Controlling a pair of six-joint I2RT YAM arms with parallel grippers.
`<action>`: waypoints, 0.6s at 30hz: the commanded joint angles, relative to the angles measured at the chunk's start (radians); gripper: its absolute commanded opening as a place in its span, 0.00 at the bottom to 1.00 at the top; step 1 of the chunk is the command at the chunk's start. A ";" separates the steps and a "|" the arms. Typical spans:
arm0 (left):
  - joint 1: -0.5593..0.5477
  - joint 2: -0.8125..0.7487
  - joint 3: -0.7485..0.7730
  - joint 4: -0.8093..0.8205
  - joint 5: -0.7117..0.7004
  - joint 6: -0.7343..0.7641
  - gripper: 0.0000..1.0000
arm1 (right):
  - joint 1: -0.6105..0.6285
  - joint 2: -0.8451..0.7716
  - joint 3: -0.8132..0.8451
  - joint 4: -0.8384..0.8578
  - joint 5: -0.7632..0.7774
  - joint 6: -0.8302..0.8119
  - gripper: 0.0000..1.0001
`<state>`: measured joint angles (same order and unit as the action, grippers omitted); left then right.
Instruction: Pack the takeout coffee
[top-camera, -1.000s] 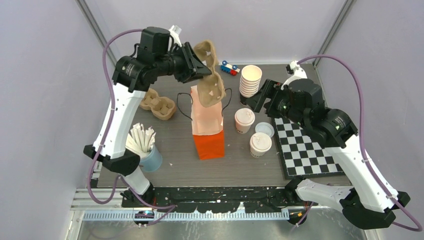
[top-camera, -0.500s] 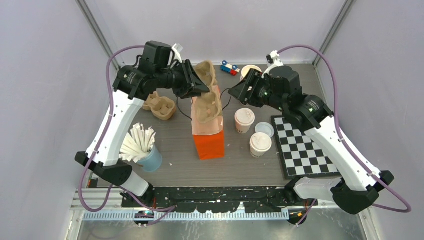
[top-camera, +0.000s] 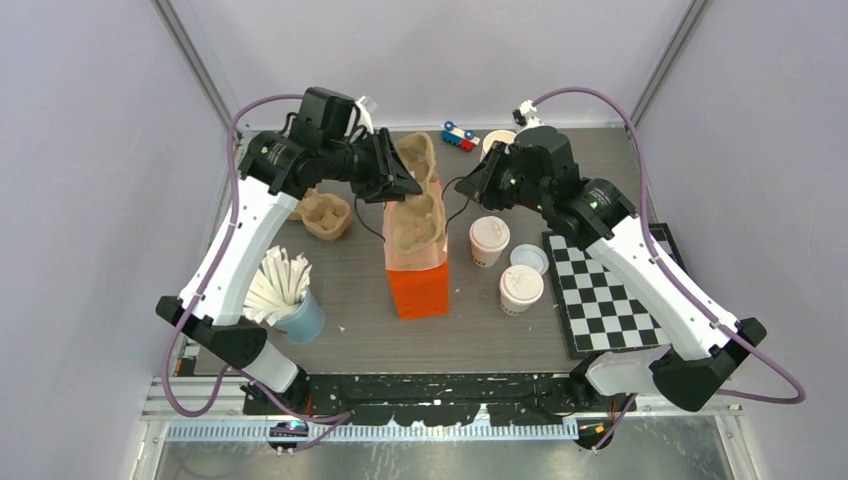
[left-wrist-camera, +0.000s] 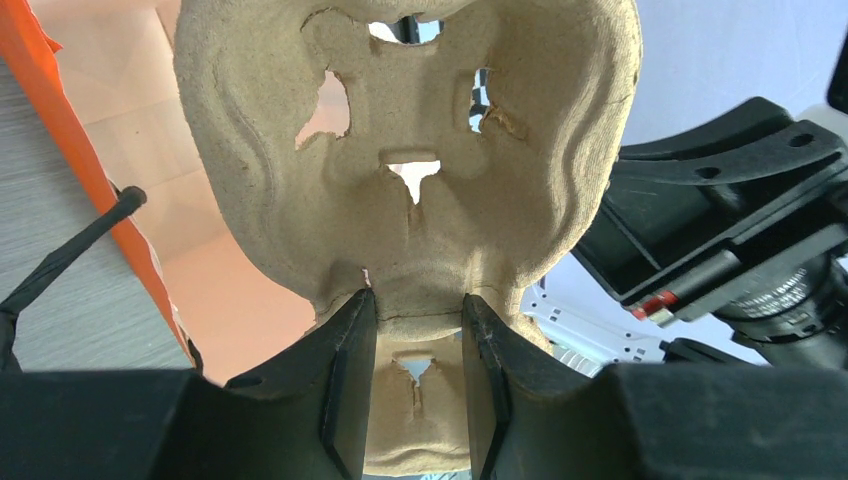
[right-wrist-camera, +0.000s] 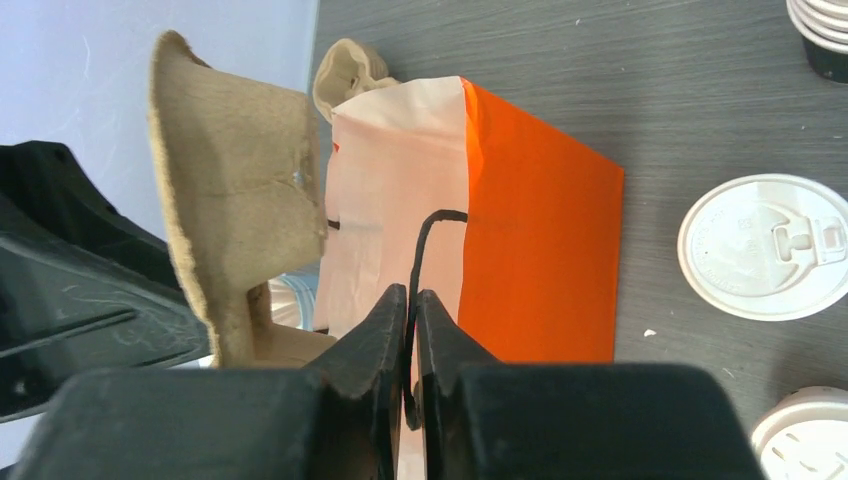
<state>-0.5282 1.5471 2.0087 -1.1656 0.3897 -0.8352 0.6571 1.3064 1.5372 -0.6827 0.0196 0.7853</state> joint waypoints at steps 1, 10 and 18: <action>-0.006 0.015 -0.003 -0.022 0.020 0.060 0.29 | 0.001 -0.030 0.037 0.015 0.003 -0.011 0.10; -0.010 0.027 -0.036 -0.047 -0.024 0.097 0.27 | 0.000 -0.045 0.008 0.018 -0.006 -0.003 0.02; -0.019 0.037 -0.096 -0.004 -0.031 0.100 0.27 | 0.000 -0.056 -0.009 0.030 -0.048 0.004 0.01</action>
<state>-0.5377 1.5845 1.9362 -1.2091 0.3576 -0.7506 0.6571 1.2892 1.5368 -0.6838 0.0010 0.7849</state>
